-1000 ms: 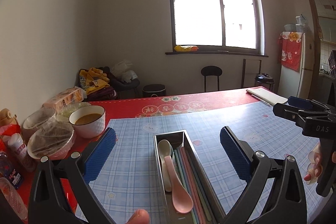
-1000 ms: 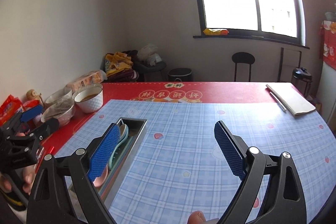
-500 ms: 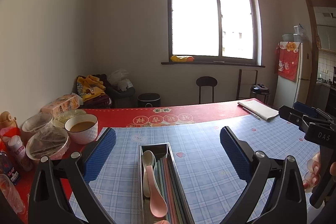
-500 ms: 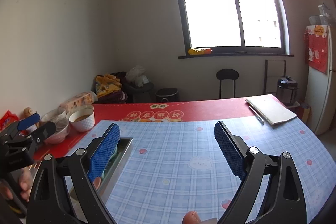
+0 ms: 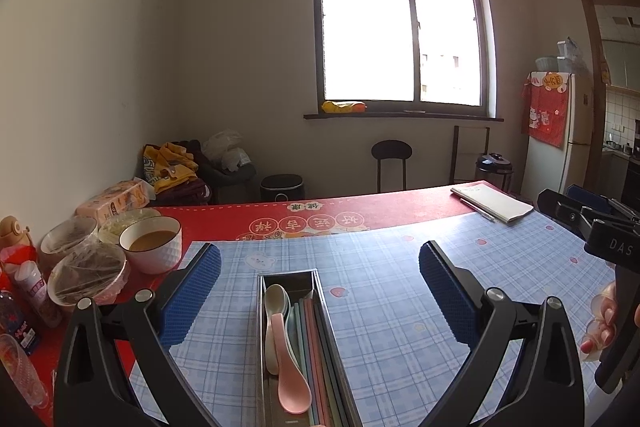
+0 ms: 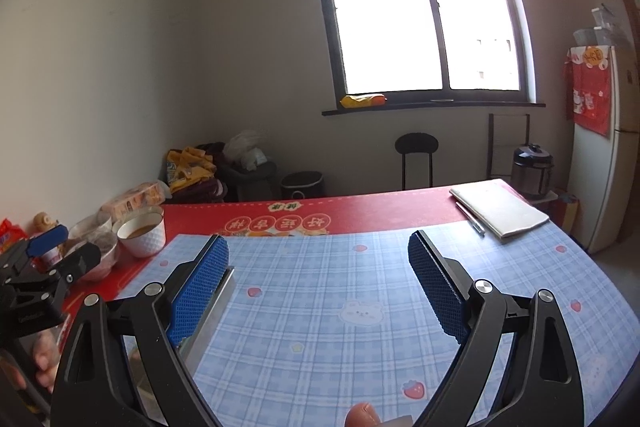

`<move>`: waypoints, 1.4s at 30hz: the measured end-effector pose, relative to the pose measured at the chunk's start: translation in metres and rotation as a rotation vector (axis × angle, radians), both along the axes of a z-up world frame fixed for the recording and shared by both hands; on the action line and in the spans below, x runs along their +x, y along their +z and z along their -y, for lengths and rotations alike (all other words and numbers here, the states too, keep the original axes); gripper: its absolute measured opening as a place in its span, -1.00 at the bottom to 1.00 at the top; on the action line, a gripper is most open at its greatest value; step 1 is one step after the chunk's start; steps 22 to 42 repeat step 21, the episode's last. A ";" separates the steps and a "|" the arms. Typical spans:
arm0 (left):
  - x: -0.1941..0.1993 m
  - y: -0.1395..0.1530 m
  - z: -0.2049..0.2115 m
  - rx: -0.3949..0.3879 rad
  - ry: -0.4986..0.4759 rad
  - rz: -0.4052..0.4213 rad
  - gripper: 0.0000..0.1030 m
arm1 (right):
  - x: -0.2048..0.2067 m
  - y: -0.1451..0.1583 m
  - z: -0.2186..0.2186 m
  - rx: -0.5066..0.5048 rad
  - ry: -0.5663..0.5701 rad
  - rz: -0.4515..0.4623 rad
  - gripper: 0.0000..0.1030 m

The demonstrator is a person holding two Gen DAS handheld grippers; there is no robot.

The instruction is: Organize utensils

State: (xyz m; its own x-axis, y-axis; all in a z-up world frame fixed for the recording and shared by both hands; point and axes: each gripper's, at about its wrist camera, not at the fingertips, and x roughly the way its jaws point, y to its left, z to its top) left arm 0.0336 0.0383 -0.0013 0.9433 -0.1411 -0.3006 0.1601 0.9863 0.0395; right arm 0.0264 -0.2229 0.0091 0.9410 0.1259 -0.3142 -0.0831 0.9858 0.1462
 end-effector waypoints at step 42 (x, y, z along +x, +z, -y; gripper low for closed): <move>0.000 -0.002 0.004 0.009 -0.016 -0.015 0.88 | 0.002 -0.003 0.009 -0.003 -0.035 -0.016 0.71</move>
